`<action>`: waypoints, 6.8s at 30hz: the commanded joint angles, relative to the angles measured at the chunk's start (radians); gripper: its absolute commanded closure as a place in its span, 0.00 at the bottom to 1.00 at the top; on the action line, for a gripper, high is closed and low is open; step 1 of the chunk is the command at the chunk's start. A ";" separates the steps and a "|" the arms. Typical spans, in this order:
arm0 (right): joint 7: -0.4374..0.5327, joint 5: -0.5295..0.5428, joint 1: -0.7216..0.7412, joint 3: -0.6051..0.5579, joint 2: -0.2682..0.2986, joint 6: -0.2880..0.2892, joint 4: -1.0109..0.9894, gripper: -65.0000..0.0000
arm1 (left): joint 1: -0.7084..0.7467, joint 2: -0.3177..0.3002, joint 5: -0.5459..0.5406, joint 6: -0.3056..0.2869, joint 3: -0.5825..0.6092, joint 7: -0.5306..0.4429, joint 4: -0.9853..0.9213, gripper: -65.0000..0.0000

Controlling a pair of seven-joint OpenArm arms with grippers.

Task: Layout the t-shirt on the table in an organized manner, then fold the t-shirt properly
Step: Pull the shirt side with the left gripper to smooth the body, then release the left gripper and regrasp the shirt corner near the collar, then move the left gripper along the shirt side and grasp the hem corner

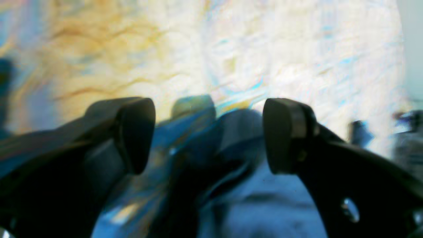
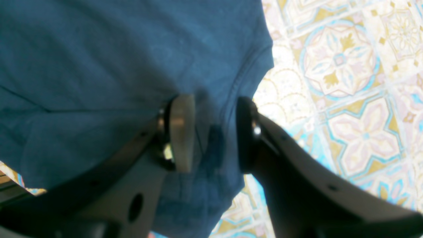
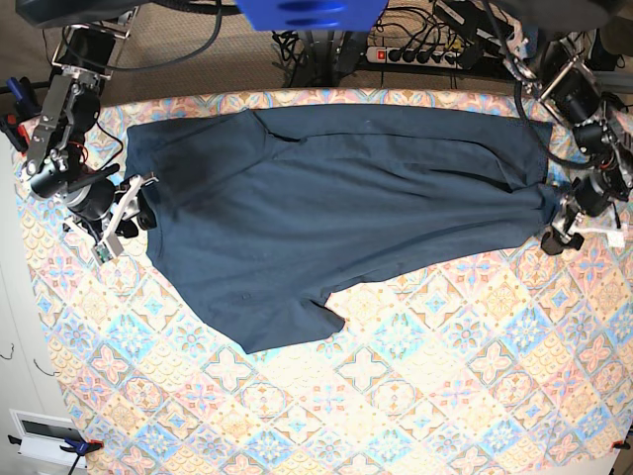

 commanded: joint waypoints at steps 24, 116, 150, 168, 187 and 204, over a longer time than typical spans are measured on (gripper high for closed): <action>0.013 0.013 0.013 0.005 0.017 0.003 0.016 0.68 | -0.040 0.011 -0.004 0.000 0.149 0.101 0.142 1.00; 0.020 -0.162 0.244 -0.177 0.015 0.003 -0.001 0.68 | 0.606 0.014 0.044 0.229 0.120 0.090 0.656 1.00; 0.020 -0.162 0.244 -0.191 0.015 0.003 -0.004 0.68 | 0.629 -0.143 -0.568 0.229 -0.102 0.260 0.656 0.14; 0.022 -0.162 0.248 -0.188 0.015 0.003 -0.007 0.68 | 0.092 -0.097 -0.255 0.234 -0.059 0.188 0.276 0.14; 0.022 -0.162 0.248 -0.186 0.015 0.003 -0.007 0.68 | -0.154 0.045 0.118 0.234 -0.056 0.007 -0.033 0.16; 0.022 -0.162 0.248 -0.190 0.015 0.003 -0.009 0.68 | -0.190 0.052 0.113 0.231 0.102 0.003 0.115 0.95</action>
